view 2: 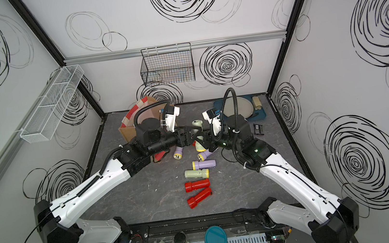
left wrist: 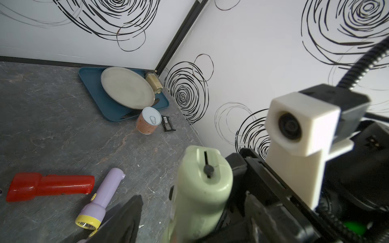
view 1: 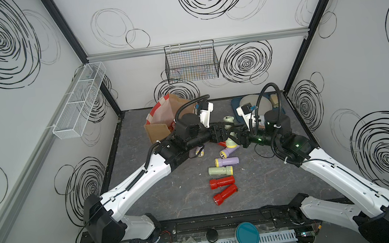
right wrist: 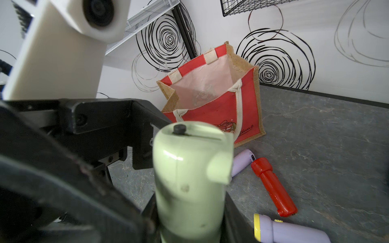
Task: Put the flashlights into the tote bags
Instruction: Pick up the flashlight from the center of the board.
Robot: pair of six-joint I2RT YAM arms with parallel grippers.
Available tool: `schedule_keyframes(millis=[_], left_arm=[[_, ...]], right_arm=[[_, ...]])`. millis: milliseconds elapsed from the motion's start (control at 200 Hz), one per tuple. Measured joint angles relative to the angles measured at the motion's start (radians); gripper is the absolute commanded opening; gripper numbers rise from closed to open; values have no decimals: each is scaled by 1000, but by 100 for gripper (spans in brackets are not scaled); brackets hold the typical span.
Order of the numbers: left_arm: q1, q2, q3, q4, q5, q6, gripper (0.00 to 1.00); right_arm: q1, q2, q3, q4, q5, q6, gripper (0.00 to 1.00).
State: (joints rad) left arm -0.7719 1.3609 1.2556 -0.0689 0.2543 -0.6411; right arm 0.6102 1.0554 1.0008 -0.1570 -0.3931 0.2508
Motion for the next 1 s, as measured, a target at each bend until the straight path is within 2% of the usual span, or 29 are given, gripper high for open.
schedule_keyframes(millis=[771, 816, 906, 981, 996], left_arm=[[0, 31, 30, 18, -20, 29, 20], [2, 31, 30, 18, -20, 31, 16], [8, 31, 36, 8, -23, 35, 7], [14, 31, 52, -14, -35, 45, 1], [16, 31, 57, -21, -40, 47, 1]], right_arm=[[-2, 44, 53, -33, -43, -36, 0], [-2, 50, 59, -38, -43, -40, 9], [0, 64, 76, -50, -40, -48, 39], [8, 76, 92, -56, -29, -53, 57], [10, 77, 96, -58, -24, -60, 65]])
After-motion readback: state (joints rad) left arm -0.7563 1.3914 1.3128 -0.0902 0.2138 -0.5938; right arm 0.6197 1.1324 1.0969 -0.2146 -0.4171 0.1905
